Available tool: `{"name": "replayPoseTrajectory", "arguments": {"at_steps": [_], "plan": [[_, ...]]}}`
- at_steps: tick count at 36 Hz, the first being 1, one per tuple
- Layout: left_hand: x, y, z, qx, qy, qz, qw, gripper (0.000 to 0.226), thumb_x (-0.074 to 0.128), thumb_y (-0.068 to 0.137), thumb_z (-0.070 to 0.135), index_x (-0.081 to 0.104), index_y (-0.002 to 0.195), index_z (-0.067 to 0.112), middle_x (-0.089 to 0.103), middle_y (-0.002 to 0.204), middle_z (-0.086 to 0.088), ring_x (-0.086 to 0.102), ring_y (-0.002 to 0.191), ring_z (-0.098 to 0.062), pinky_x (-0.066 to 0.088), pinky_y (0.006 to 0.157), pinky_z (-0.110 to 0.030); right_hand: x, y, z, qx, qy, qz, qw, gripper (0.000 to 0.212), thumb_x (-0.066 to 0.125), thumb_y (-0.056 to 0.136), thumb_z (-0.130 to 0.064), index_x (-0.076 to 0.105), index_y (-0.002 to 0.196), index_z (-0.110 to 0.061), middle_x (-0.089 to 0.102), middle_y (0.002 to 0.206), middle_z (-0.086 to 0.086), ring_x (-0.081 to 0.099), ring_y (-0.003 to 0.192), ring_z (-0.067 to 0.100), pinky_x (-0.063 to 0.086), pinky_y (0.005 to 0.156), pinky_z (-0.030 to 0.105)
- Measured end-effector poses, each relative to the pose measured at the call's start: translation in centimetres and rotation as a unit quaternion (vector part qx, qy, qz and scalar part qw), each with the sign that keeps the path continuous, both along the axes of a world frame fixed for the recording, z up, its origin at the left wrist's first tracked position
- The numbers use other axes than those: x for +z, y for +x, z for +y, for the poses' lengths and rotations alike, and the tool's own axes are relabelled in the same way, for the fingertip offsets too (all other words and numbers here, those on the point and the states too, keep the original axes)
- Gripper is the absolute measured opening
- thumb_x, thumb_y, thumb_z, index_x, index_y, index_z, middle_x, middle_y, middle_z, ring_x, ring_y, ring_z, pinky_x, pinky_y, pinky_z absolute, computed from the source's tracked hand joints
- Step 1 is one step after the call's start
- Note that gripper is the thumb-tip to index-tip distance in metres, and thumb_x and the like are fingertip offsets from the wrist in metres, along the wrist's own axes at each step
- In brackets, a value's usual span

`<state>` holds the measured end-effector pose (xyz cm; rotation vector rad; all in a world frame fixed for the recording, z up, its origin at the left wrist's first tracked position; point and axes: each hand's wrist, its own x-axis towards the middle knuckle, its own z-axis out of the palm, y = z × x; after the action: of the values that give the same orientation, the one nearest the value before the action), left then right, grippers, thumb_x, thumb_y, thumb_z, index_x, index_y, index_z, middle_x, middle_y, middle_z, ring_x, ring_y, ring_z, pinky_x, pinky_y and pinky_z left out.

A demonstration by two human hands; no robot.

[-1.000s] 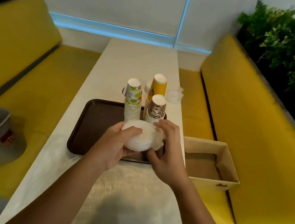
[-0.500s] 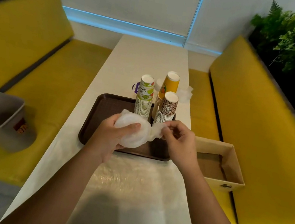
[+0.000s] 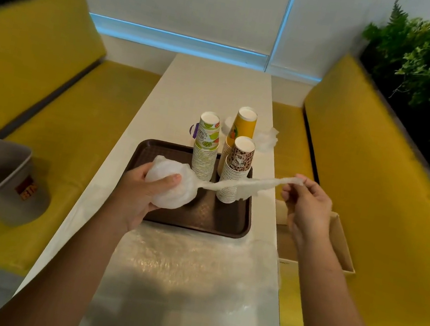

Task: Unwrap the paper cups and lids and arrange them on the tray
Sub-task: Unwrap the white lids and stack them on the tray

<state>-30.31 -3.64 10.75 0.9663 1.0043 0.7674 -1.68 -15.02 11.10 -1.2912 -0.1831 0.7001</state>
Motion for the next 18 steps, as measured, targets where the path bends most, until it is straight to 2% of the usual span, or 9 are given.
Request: {"name": "replayPoseTrajectory", "arguments": {"at_steps": [3, 5, 6, 8, 9, 12, 14, 16, 18], "plan": [[0.2, 0.6, -0.1, -0.005, 0.008, -0.024, 1.000, 0.059, 0.084, 0.079, 0.025, 0.063, 0.134, 0.025, 0.064, 0.131, -0.004, 0.063, 0.121, -0.030, 0.064, 0.082, -0.039, -0.3, -0.3, 0.2, -0.009, 0.116, 0.103, 0.988, 0.013, 0.058, 0.104, -0.003, 0.067, 0.112, -0.009, 0.072, 0.092, 0.009, 0.071, 0.077, 0.013, 0.062, 0.076, 0.023], [0.4, 1.1, -0.3, -0.015, -0.008, -0.065, 0.998, 0.047, 0.079, 0.085, 0.021, 0.065, 0.129, 0.026, 0.069, 0.125, -0.001, 0.065, 0.119, -0.027, 0.064, 0.083, -0.039, -0.7, -0.6, 0.3, 0.009, 0.221, 0.194, 0.956, 0.015, 0.053, 0.102, -0.004, 0.063, 0.112, -0.009, 0.073, 0.093, 0.008, 0.071, 0.085, 0.019, 0.062, 0.079, 0.028], [0.6, 1.3, -0.4, -0.026, -0.018, -0.089, 0.996, 0.038, 0.074, 0.090, 0.019, 0.066, 0.126, 0.027, 0.073, 0.119, 0.001, 0.068, 0.115, -0.025, 0.064, 0.083, -0.038, -1.4, -0.9, 0.4, 0.027, 0.233, 0.229, 0.945, 0.016, 0.051, 0.100, -0.006, 0.062, 0.111, -0.010, 0.074, 0.097, 0.011, 0.071, 0.089, 0.024, 0.062, 0.082, 0.034], [0.9, 1.9, -0.8, -0.050, -0.029, -0.126, 0.990, 0.032, 0.067, 0.095, 0.016, 0.066, 0.126, 0.026, 0.076, 0.112, 0.002, 0.072, 0.111, -0.021, 0.064, 0.082, -0.036, -3.2, -2.6, 0.8, 0.069, 0.144, 0.280, 0.947, 0.019, 0.047, 0.103, -0.014, 0.063, 0.110, -0.008, 0.071, 0.108, 0.019, 0.071, 0.096, 0.035, 0.059, 0.091, 0.046], [0.9, 2.1, -1.0, -0.058, -0.030, -0.140, 0.988, 0.036, 0.066, 0.095, 0.017, 0.065, 0.130, 0.025, 0.076, 0.116, 0.000, 0.072, 0.112, -0.021, 0.064, 0.080, -0.035, -4.0, -3.7, 1.0, 0.109, 0.066, 0.288, 0.949, 0.021, 0.045, 0.104, -0.016, 0.063, 0.109, -0.007, 0.068, 0.110, 0.021, 0.069, 0.095, 0.038, 0.059, 0.088, 0.048], [0.9, 3.0, -1.5, -0.067, -0.035, -0.153, 0.985, 0.041, 0.064, 0.095, 0.021, 0.062, 0.136, 0.023, 0.073, 0.125, -0.005, 0.070, 0.117, -0.022, 0.063, 0.078, -0.033, -5.0, -6.7, 0.8, 0.282, -0.086, 0.166, 0.941, 0.031, 0.056, 0.093, -0.009, 0.066, 0.122, -0.008, 0.068, 0.116, 0.019, 0.071, 0.093, 0.037, 0.059, 0.076, 0.044], [0.7, 3.4, -1.7, -0.070, -0.043, -0.144, 0.986, 0.039, 0.061, 0.098, 0.025, 0.062, 0.137, 0.023, 0.073, 0.126, -0.005, 0.071, 0.116, -0.022, 0.063, 0.079, -0.033, -5.0, -7.5, 0.5, 0.366, -0.067, 0.068, 0.926, 0.051, 0.067, 0.082, -0.012, 0.064, 0.133, -0.013, 0.067, 0.125, 0.019, 0.072, 0.099, 0.034, 0.058, 0.086, 0.045], [0.5, 3.7, -1.7, -0.063, -0.051, -0.113, 0.990, 0.037, 0.059, 0.102, 0.030, 0.061, 0.139, 0.023, 0.072, 0.129, -0.005, 0.070, 0.119, -0.023, 0.063, 0.084, -0.036, -4.2, -7.8, 0.6, 0.403, -0.014, 0.027, 0.915, 0.066, 0.077, 0.078, -0.019, 0.058, 0.141, -0.014, 0.064, 0.133, 0.021, 0.069, 0.110, 0.034, 0.055, 0.097, 0.051], [0.4, 3.7, -1.7, -0.057, -0.061, -0.078, 0.993, 0.039, 0.056, 0.105, 0.035, 0.060, 0.141, 0.022, 0.071, 0.132, -0.007, 0.069, 0.121, -0.024, 0.062, 0.087, -0.037, -3.2, -7.7, 0.9, 0.405, 0.035, 0.003, 0.914, 0.069, 0.076, 0.086, -0.023, 0.051, 0.150, -0.023, 0.063, 0.141, 0.014, 0.067, 0.119, 0.034, 0.053, 0.102, 0.054]]}}
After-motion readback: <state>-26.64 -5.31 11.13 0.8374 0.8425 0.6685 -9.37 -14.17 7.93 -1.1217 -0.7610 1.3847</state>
